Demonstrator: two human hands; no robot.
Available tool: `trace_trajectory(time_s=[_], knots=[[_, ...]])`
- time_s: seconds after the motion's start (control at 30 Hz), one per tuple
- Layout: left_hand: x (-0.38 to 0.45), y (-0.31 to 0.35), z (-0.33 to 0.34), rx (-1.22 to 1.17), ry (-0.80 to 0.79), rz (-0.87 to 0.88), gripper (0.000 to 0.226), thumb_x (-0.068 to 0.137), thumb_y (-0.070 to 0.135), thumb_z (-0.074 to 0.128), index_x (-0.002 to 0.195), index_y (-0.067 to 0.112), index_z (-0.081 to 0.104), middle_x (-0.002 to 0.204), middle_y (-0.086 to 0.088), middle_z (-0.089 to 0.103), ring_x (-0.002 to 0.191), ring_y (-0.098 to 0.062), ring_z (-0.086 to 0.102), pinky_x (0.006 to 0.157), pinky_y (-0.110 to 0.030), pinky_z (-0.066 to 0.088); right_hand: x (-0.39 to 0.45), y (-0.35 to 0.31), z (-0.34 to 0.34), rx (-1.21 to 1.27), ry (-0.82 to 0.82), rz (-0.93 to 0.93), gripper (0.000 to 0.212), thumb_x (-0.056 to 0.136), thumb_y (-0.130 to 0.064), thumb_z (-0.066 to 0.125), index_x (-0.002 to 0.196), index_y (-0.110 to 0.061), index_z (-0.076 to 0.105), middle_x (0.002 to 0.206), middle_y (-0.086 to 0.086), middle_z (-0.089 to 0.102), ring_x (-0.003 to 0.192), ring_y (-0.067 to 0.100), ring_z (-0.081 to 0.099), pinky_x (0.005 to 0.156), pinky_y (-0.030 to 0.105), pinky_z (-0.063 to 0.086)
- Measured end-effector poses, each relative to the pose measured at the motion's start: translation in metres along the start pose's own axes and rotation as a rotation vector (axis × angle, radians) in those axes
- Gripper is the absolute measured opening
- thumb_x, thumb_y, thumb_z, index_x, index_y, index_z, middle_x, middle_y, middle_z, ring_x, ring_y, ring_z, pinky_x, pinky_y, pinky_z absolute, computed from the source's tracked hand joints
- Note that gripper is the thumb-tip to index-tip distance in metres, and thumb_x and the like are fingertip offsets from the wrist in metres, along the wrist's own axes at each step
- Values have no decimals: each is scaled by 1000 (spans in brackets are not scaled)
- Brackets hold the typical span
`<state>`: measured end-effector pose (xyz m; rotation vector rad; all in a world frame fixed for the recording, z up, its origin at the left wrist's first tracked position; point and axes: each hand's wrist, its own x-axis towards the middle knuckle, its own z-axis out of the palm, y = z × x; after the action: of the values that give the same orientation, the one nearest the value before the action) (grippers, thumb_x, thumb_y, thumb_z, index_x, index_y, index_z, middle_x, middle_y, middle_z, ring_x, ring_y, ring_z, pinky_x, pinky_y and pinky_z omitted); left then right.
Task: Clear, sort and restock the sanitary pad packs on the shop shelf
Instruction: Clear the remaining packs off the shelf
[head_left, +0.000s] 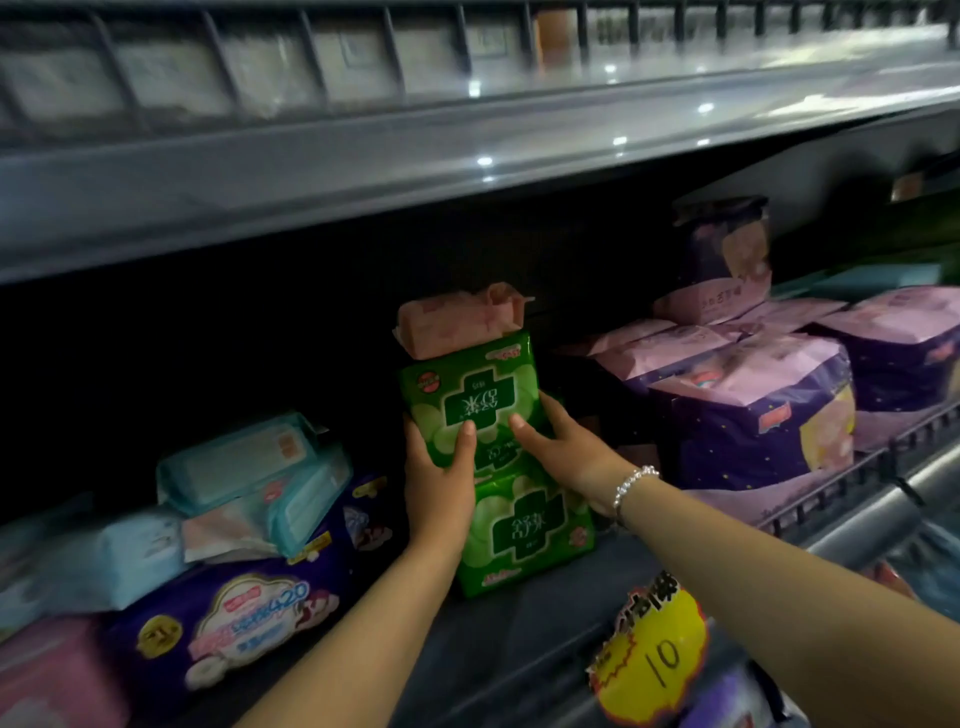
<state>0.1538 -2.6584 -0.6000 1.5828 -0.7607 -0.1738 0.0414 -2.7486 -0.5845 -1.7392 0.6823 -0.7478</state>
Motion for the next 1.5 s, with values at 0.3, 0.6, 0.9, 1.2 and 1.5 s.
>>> trace_trajectory(time_s=[0.3,0.6,0.9,1.2,1.5], knots=[[-34,40,-48,144,-12,-145,72,85,63,54,147,34,32,137,-1,54,118,-28,57,99,-44,48,-54,-41,25,-10,5,93,73,92,-54,53,150,-17,29,139,6,53,122,25,56,103,40,46],[-85,70,-104,177,-16,-134,42,88,54,58,120,28,54,107,4,66,99,-22,64,90,-39,53,-114,-80,47,-7,-33,96,68,94,-50,52,148,-13,33,141,6,48,116,17,51,91,26,42],[-164,81,-173,252,120,-57,56,90,53,56,137,23,49,110,11,60,112,-17,57,93,-33,46,-189,-83,98,4,-21,-11,96,72,-77,57,148,-25,34,151,2,38,134,22,43,109,45,40],[-214,58,-233,244,219,-135,57,93,48,53,139,16,48,126,0,61,117,-21,55,93,-30,41,-230,-72,159,5,-116,21,99,65,-82,58,146,-28,39,145,-4,44,128,19,49,105,44,44],[-243,37,-249,172,273,-237,59,96,44,51,146,17,39,140,-5,52,128,-24,48,100,-31,37,-253,-62,182,37,-190,55,108,58,-85,64,149,-38,30,144,-10,46,129,18,50,105,44,44]])
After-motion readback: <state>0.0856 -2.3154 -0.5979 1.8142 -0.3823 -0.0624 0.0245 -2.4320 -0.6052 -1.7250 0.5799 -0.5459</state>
